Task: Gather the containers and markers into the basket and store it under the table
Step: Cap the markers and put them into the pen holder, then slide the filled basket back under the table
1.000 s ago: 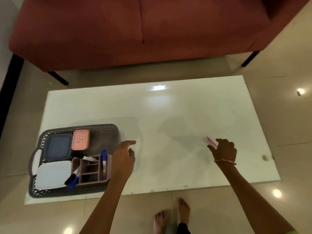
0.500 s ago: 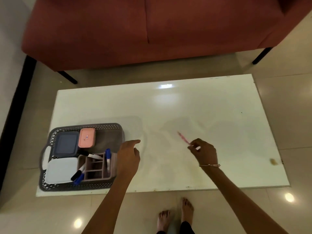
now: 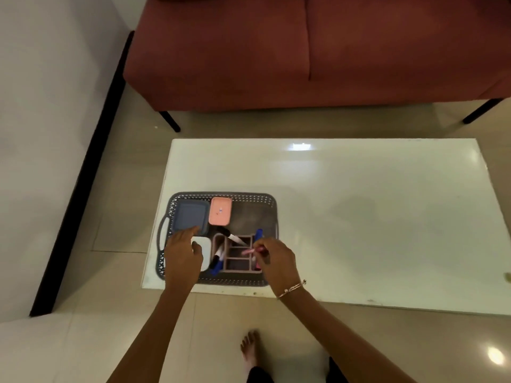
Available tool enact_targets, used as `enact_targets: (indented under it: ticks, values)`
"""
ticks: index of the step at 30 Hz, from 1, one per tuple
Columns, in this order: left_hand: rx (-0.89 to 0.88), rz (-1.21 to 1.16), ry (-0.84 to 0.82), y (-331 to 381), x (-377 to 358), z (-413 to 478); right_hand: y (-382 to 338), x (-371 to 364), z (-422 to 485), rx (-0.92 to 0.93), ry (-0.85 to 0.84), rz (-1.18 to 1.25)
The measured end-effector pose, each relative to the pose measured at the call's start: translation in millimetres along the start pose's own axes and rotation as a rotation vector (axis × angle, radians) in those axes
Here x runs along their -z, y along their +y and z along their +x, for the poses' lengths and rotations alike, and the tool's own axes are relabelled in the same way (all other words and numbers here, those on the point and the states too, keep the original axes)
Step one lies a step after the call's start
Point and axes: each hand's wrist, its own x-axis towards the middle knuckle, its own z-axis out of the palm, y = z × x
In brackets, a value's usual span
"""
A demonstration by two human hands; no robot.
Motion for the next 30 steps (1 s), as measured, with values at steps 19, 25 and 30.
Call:
enact_targets:
  ticks: [19, 25, 30]
  values:
    - [0.215, 0.024, -0.041, -109, 4, 88, 64, -30, 46, -0.669, 0.220, -0.109]
    - [0.269, 0.003, -0.013, -131, -8, 100, 73, -43, 52, -0.600, 0.195, -0.095]
    - [0.228, 0.006, -0.081, -142, -6, 100, 75, -48, 41, -0.551, 0.166, -0.181]
